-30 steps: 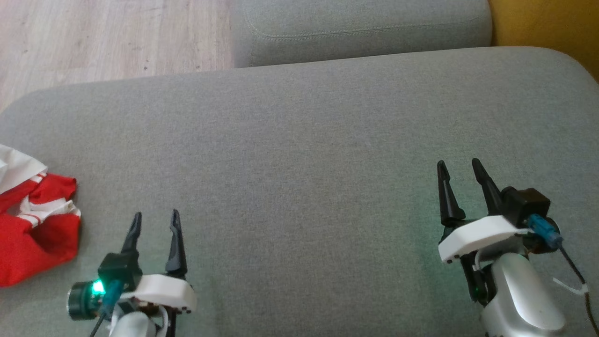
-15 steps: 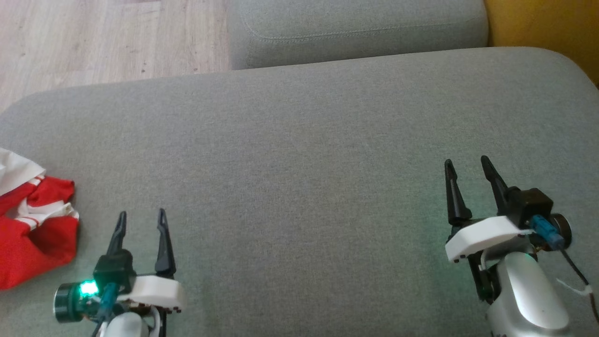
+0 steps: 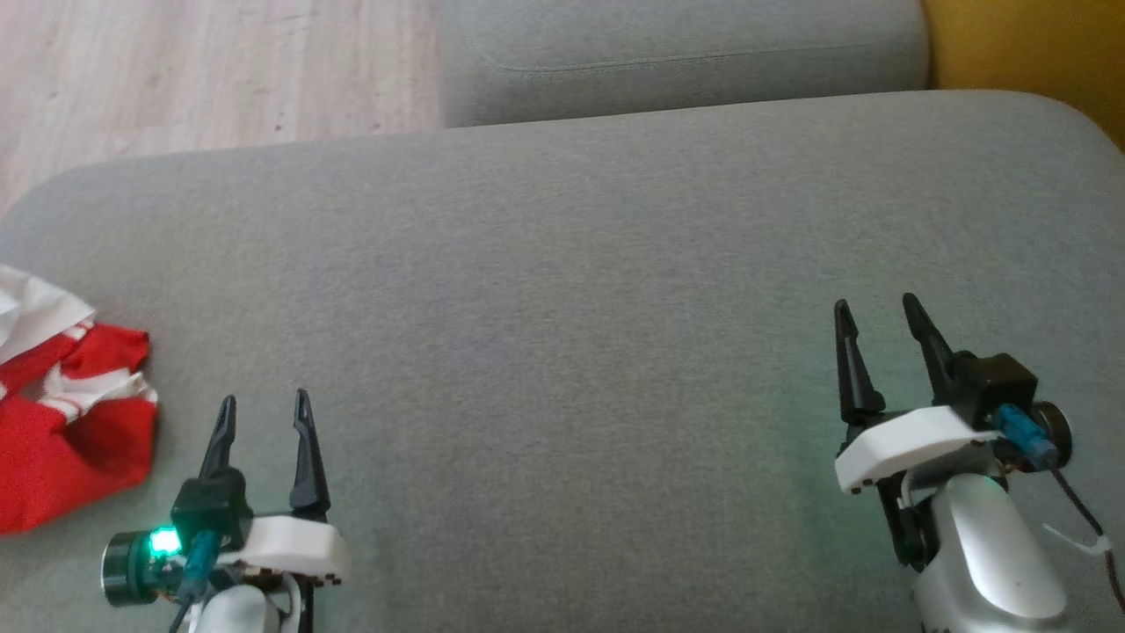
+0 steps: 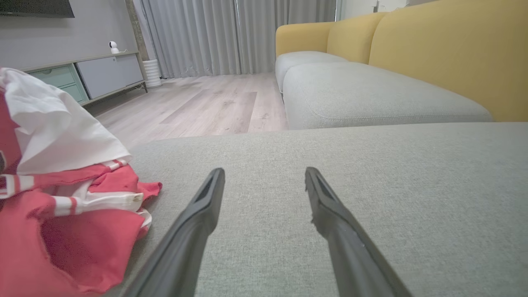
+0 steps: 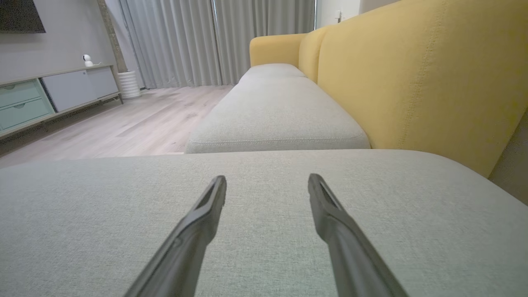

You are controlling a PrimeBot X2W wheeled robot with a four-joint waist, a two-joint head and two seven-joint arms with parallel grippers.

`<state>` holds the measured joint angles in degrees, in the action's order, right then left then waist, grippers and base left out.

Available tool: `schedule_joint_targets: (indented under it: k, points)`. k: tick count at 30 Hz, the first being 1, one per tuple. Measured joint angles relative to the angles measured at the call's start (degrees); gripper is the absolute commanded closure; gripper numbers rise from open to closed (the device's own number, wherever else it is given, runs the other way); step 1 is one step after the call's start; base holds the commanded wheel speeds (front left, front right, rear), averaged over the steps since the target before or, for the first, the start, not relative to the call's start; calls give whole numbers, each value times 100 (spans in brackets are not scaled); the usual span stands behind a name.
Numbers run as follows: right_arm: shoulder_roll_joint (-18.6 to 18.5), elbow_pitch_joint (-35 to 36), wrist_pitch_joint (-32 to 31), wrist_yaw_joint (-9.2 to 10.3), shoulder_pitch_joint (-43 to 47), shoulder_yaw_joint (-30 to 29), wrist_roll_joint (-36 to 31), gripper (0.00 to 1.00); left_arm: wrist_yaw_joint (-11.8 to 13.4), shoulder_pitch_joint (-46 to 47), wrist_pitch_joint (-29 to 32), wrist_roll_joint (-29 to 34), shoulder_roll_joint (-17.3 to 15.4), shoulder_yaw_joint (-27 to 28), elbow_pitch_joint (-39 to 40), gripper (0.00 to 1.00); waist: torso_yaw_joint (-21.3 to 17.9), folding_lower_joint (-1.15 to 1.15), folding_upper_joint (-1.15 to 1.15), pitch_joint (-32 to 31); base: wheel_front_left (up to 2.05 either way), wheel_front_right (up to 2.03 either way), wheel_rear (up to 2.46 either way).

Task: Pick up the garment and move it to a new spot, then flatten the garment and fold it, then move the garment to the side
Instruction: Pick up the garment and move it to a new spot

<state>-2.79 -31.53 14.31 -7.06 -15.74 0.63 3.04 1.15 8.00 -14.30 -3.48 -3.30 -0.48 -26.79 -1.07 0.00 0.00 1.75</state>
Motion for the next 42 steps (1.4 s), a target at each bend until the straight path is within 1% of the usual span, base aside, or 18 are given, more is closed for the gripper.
schedule_joint_targets:
  k: [3,6,14,18,21,23,26,33,42]
  points:
    - [0,20,0,0,1,75,0,0,-15,2,-8,0,10,40,4,0,143,0,0,14,0,0,0]
    - [-1,29,0,0,1,176,30,0,-21,4,-9,0,16,68,-14,0,383,0,0,25,0,0,0]
    - [0,26,0,0,-2,526,280,0,-118,-2,-14,1,31,151,-63,0,1323,0,0,40,0,0,0]
    - [-1,26,1,0,-2,715,463,0,-125,-20,-15,1,24,258,-73,0,1799,0,0,31,0,0,0]
    - [2,21,1,0,-3,859,536,0,-167,-54,-15,1,16,321,-90,0,2057,0,0,23,0,0,0]
    - [2,10,1,0,-3,876,547,0,-170,-97,-14,1,14,392,-97,0,2160,0,0,22,0,0,0]
    - [2,-13,1,0,-2,871,532,0,-174,-133,-14,1,11,428,-102,0,2184,0,0,60,0,0,0]
    - [0,-67,1,0,-3,845,411,0,-267,-27,-14,1,23,439,-158,0,2069,0,0,215,0,0,0]
    - [-3,-63,2,0,-281,789,292,0,-292,829,-15,-5,48,598,-245,0,1813,1,0,763,0,0,0]
